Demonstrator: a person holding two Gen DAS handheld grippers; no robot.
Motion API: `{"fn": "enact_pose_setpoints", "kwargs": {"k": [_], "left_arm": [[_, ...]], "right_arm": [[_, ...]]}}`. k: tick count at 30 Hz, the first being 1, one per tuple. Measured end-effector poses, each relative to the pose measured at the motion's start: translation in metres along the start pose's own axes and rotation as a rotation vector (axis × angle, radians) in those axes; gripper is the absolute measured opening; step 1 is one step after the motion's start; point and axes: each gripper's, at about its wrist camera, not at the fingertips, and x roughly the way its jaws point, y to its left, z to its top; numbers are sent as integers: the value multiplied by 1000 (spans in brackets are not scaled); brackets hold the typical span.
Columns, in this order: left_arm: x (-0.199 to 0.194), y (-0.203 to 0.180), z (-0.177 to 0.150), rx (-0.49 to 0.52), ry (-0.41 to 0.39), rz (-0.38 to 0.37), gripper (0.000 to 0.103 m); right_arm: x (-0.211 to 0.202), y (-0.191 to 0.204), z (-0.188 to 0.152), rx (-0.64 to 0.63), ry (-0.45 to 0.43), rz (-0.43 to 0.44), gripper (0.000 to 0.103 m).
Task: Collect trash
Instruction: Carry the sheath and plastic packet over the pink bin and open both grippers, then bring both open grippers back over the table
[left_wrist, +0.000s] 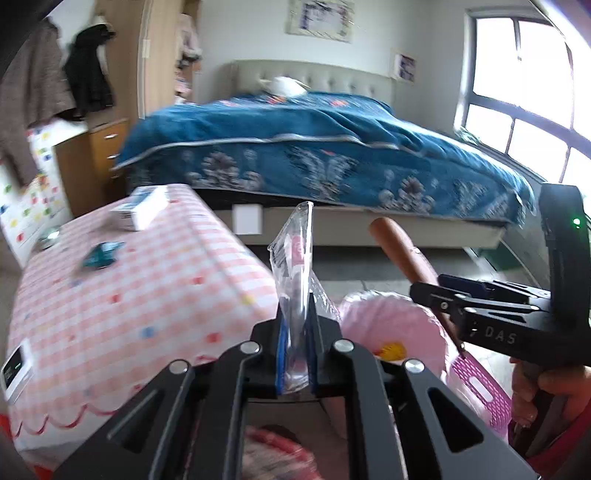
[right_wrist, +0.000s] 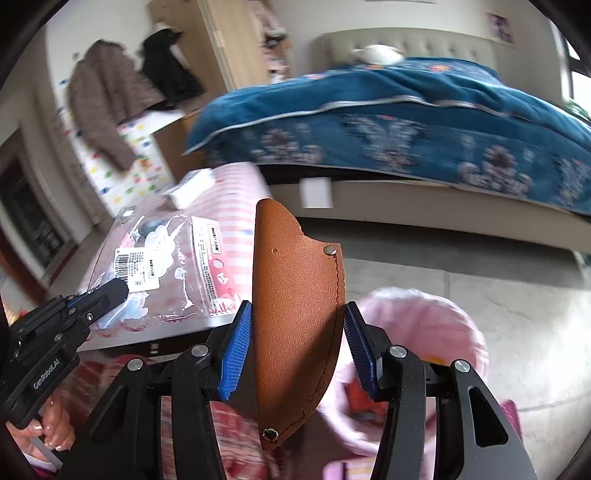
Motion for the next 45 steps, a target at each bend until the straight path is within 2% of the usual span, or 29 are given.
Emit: {"fn": "enact_pose_setpoints", "kwargs": {"k": [7, 12, 17, 19, 21, 26, 31, 38, 45], "left_arm": [[49, -51, 10, 82, 70, -107, 7], [84, -80, 9, 125, 119, -157, 7], [105, -89, 11, 121, 163, -205, 9], [113, -90, 10, 112, 187, -225, 18], [115, -87, 9, 93, 196, -233, 50], [107, -75, 10, 66, 182, -206, 52], [82, -52, 12, 39, 129, -120, 52], [38, -15, 9, -3, 71, -18, 52], [-9, 33, -4, -22, 35, 104, 52]], "right_arm": [[-8, -61, -16, 99, 15, -111, 51], [-2, -81, -24, 139, 33, -135, 51], [11, -101, -28, 181, 47, -141, 51], [15, -109, -28, 216, 52, -127, 52], [17, -113, -27, 235, 61, -119, 57], [6, -117, -23, 258, 32, -137, 60], [-4, -108, -17, 241, 11, -132, 60], [-8, -70, -10, 189, 1, -79, 60], [-1, -4, -1, 71, 20, 28, 59]]}}
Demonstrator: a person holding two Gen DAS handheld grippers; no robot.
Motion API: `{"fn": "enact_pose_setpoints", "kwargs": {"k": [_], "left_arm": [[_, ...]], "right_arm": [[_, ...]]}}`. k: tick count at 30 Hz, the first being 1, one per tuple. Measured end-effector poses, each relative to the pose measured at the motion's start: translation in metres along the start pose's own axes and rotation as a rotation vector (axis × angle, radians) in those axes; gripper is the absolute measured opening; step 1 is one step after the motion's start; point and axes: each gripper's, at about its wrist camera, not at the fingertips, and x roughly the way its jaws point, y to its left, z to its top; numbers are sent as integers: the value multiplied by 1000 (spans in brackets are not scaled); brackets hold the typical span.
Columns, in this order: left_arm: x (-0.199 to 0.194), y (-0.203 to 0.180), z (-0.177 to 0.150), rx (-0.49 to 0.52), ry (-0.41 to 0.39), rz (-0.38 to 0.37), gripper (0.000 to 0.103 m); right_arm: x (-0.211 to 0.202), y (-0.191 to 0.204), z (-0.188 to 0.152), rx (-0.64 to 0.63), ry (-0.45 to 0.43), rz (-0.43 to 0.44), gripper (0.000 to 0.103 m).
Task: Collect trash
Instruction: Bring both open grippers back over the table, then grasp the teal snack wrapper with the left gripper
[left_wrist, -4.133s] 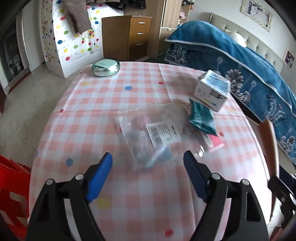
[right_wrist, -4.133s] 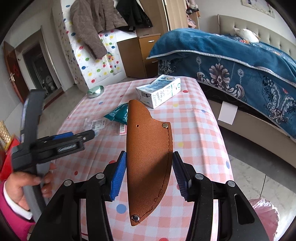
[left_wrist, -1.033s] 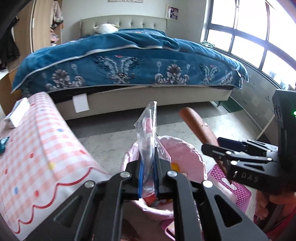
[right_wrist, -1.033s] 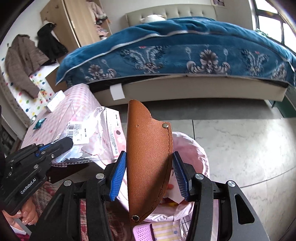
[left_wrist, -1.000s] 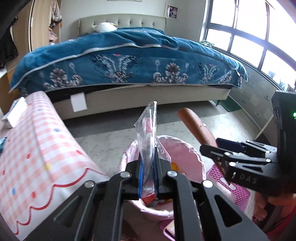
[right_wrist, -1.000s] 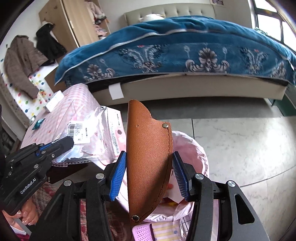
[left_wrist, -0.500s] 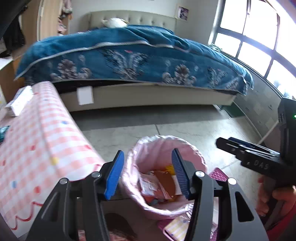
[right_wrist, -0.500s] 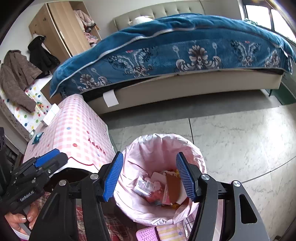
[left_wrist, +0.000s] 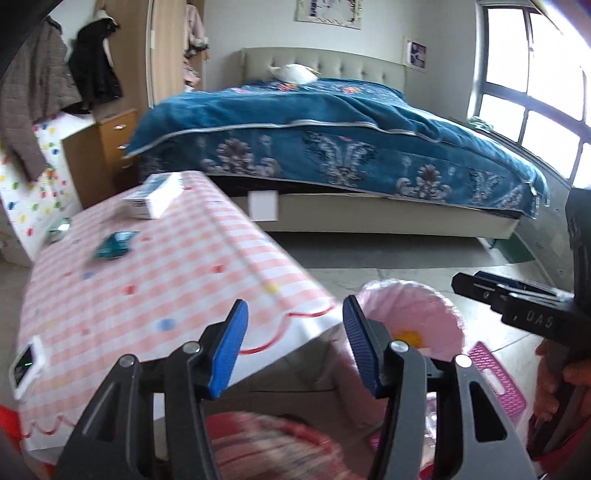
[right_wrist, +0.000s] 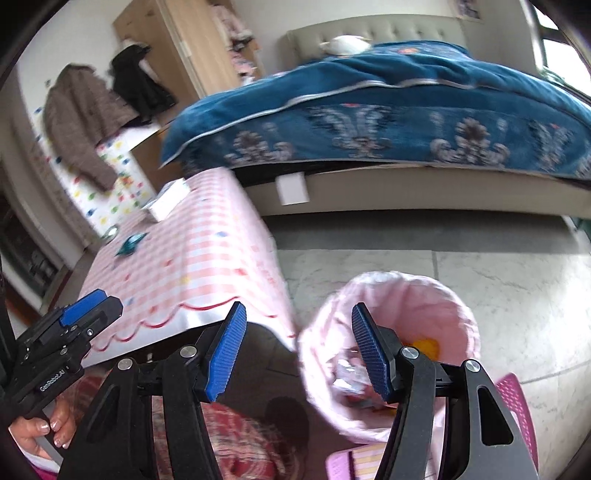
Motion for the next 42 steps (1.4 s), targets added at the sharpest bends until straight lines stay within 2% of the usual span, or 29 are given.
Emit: {"fn": "enact_pose_setpoints", "kwargs": {"k": [4, 7, 9, 12, 20, 26, 29, 37, 42], "left_arm": [[-17, 34, -7, -54, -13, 61, 52], [-28, 62, -10, -102, -26, 111, 52], [-34, 80, -11, -134, -31, 147, 58], [-40, 109, -11, -183, -41, 202, 62], [-35, 159, -8, -243, -27, 276, 65], [-8, 181, 7, -259, 3, 283, 65], [12, 185, 17, -260, 22, 275, 68], [91, 199, 48, -252, 115, 264, 69], [130, 208, 62, -250, 169, 261, 68]], "right_arm": [[8, 34, 4, -67, 24, 54, 52], [12, 58, 7, -118, 26, 71, 52], [16, 78, 12, -158, 24, 84, 52], [19, 99, 19, -203, 17, 97, 52], [42, 164, 44, -312, -11, 152, 53], [66, 184, 61, -310, -8, 193, 53], [78, 189, 69, -299, -6, 196, 53], [138, 184, 104, -264, 35, 140, 53], [160, 179, 115, -238, 55, 126, 53]]}}
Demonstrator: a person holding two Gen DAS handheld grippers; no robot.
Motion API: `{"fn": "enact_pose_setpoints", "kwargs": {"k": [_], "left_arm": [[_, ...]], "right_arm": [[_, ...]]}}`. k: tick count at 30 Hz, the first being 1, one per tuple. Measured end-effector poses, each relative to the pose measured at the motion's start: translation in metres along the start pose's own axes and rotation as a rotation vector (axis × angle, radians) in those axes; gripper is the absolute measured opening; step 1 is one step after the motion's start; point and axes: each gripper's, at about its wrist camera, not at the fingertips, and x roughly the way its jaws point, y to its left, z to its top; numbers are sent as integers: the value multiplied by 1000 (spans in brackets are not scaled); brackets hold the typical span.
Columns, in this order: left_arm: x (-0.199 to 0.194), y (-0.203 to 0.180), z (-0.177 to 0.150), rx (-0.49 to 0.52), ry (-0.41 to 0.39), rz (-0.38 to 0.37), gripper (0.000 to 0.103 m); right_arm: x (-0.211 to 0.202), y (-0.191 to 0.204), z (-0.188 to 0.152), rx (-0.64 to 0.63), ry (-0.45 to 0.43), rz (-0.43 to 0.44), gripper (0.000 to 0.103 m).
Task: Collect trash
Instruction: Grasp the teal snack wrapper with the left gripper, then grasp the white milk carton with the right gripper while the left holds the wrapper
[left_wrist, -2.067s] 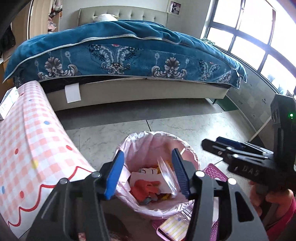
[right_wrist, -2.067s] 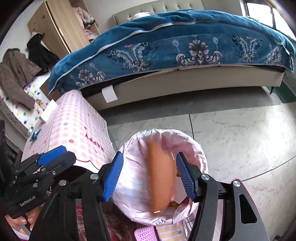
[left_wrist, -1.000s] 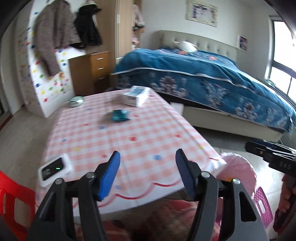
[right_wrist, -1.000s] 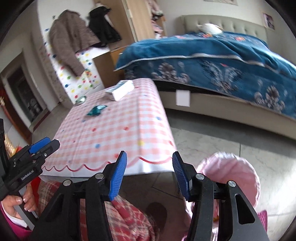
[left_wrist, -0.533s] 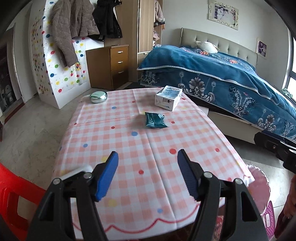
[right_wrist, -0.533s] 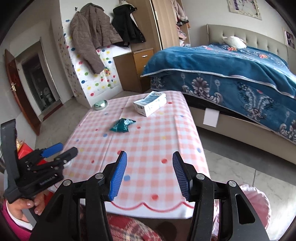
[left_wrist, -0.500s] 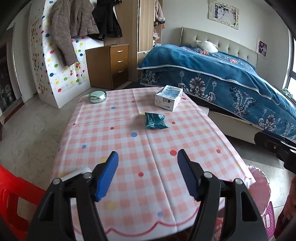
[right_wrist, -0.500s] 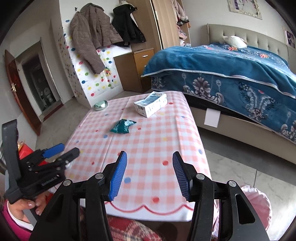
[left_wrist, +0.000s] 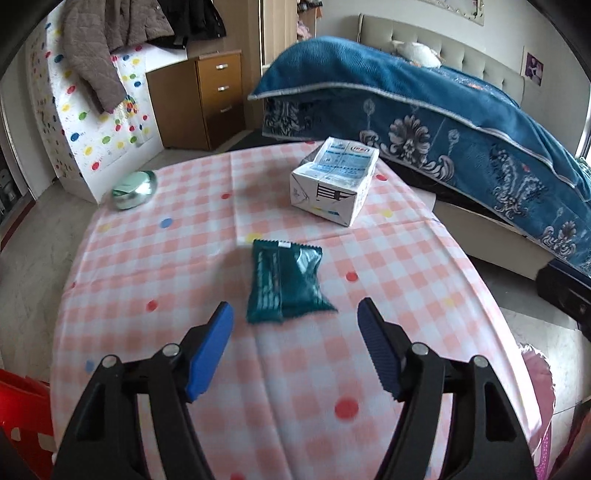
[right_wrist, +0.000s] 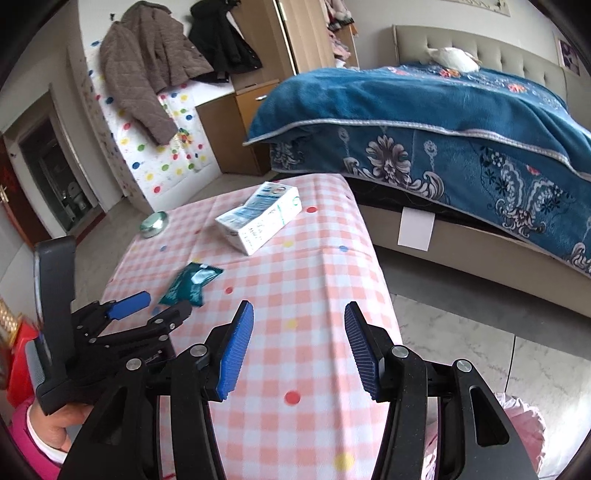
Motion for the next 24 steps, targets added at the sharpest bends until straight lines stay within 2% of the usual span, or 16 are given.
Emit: {"fn": "enact_pose_setpoints", "kwargs": {"k": [4, 6, 8, 9, 11, 12, 17, 24], "left_arm": [[24, 1, 10, 1, 52, 18, 61], [32, 4, 11, -6, 83, 22, 50], [29, 6, 7, 1, 68, 15, 44], [27, 7, 6, 0, 61, 9, 28], [20, 15, 1, -37, 54, -45, 20], [11, 22, -4, -71, 38, -84, 19], [-21, 40, -17, -110, -27, -115, 16], [-61, 72, -15, -103, -140, -35, 16]], "right_arm": [[16, -3, 7, 7, 21, -1, 53], [18, -2, 8, 6, 26, 1, 53], [20, 1, 8, -2, 31, 2, 52], [20, 3, 8, -6, 33, 1, 53], [21, 5, 7, -15, 41, 0, 53], [21, 8, 5, -22, 45, -1, 53], [23, 23, 1, -54, 60, 6, 53], [51, 56, 19, -112, 50, 37, 71]]}}
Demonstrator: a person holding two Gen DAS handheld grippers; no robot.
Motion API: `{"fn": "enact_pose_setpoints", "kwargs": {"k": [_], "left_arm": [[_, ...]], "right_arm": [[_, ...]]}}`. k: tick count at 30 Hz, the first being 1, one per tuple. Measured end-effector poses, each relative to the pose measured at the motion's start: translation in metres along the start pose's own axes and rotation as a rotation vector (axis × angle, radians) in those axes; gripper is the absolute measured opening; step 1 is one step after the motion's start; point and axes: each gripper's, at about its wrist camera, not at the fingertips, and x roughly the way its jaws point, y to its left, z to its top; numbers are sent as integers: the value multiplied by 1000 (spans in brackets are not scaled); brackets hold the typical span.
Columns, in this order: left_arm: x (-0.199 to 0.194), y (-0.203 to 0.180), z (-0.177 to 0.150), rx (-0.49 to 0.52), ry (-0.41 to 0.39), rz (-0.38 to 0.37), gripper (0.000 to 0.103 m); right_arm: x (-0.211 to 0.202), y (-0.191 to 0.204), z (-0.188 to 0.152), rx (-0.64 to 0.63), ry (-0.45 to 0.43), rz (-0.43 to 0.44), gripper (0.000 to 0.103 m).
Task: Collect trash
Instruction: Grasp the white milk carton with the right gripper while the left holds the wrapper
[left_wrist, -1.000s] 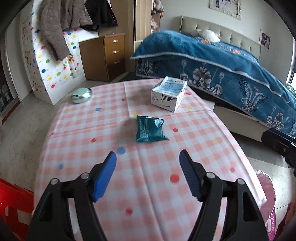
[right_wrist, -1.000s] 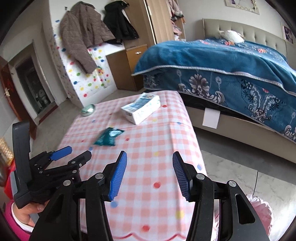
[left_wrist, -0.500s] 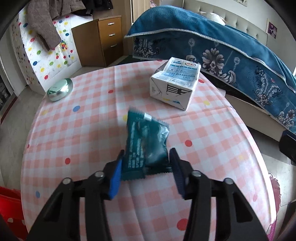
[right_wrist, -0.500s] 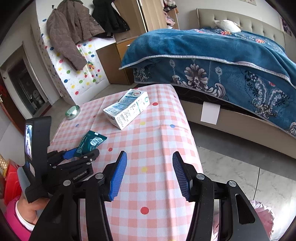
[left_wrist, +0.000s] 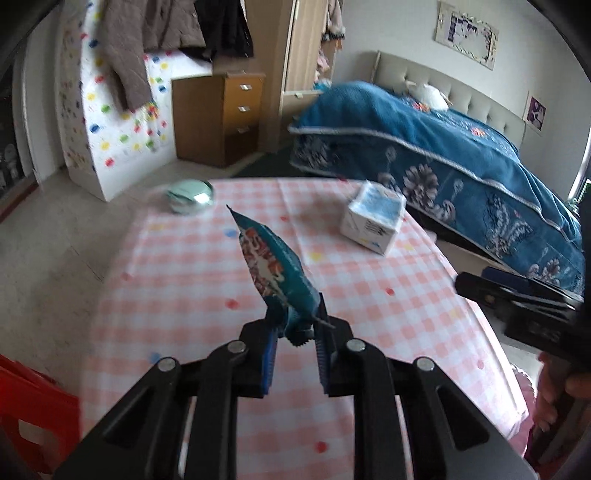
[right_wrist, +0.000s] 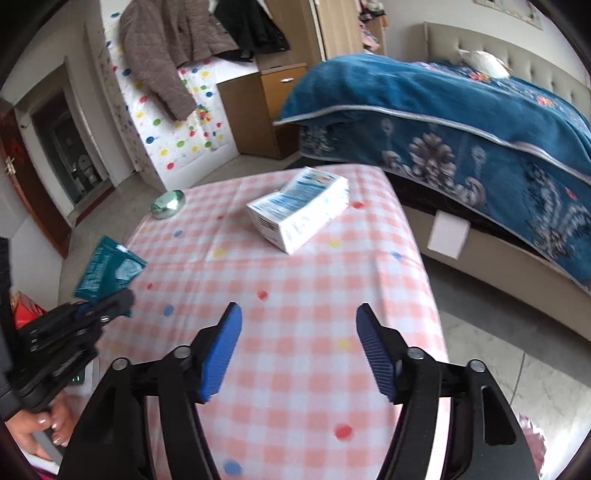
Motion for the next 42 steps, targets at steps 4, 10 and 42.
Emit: {"fn": "enact_pose_setpoints", "kwargs": {"k": [4, 10, 42], "left_arm": [[-1, 17, 8, -14, -24, 23, 16], [24, 35, 18, -44, 5, 38, 16], [-55, -20, -80, -15, 23, -176, 17]], "right_arm": [[32, 12, 23, -13, -11, -43, 86], [90, 26, 64, 35, 6, -149, 89], [-29, 13, -93, -41, 53, -62, 77]]}}
